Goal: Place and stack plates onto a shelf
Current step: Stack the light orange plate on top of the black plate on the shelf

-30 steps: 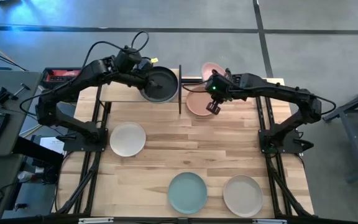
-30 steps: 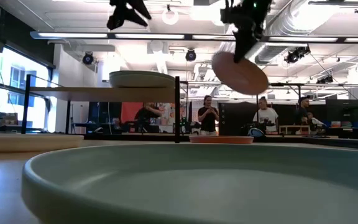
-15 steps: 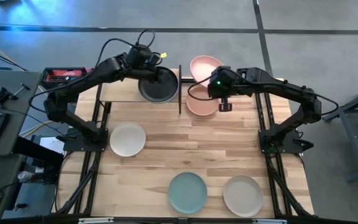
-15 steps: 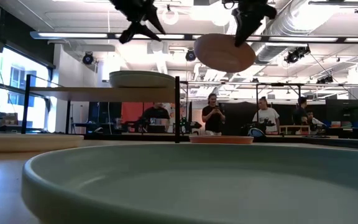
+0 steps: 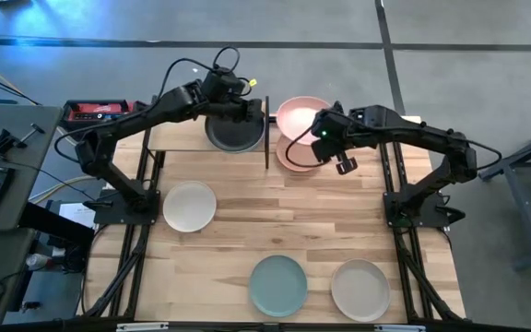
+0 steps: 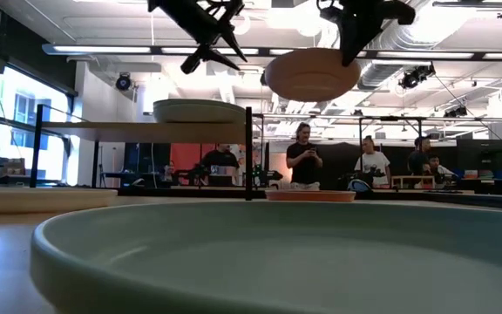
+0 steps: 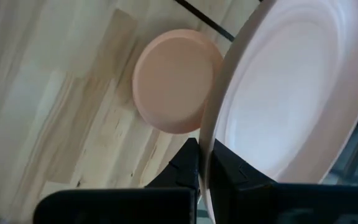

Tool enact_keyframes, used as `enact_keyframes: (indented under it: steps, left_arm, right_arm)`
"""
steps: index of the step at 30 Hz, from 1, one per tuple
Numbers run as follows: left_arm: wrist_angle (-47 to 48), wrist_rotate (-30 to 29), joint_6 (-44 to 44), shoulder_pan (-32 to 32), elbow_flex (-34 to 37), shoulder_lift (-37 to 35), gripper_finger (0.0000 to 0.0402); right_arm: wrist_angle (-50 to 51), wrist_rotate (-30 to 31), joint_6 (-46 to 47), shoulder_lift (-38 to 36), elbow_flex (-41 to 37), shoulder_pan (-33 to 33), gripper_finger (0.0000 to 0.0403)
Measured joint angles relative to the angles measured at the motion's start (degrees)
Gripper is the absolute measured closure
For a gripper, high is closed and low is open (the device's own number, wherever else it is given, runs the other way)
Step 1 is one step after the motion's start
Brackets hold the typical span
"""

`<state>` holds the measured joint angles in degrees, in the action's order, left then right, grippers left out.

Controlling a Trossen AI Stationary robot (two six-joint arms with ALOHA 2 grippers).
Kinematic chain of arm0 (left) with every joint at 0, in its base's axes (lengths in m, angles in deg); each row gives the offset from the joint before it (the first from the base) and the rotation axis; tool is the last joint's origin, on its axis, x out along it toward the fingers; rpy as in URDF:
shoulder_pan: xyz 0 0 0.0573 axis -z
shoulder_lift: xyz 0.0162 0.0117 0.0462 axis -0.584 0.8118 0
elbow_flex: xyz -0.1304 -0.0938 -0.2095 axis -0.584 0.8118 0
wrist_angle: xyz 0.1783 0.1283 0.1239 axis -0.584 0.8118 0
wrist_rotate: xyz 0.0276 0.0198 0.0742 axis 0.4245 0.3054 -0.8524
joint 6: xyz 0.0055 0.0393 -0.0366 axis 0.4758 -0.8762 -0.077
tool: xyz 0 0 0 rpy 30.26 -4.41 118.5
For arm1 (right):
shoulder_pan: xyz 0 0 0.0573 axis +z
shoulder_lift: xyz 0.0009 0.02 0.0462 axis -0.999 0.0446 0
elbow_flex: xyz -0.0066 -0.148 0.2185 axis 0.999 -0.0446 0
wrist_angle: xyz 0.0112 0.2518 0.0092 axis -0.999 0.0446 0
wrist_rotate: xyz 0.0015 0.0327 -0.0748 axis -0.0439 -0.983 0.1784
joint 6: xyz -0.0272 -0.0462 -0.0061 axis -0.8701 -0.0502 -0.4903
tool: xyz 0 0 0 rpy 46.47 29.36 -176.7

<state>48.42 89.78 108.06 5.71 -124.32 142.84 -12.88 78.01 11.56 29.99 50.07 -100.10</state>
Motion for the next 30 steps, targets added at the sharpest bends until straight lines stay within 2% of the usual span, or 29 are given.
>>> enact_keyframes:
  steps: [11, 30]
  left_arm:
    - [-0.09, 0.07, 2.47, 0.95, -0.02, 0.85, 0.0312]
    - [0.12, -0.52, 3.78, 2.76, -0.02, 1.03, 0.0312]
  right_arm:
    - [-0.24, 0.69, -5.30, 0.00, 0.00, 3.75, 0.0403]
    - [-4.24, 0.78, -8.89, 0.00, 0.00, 4.90, 0.0403]
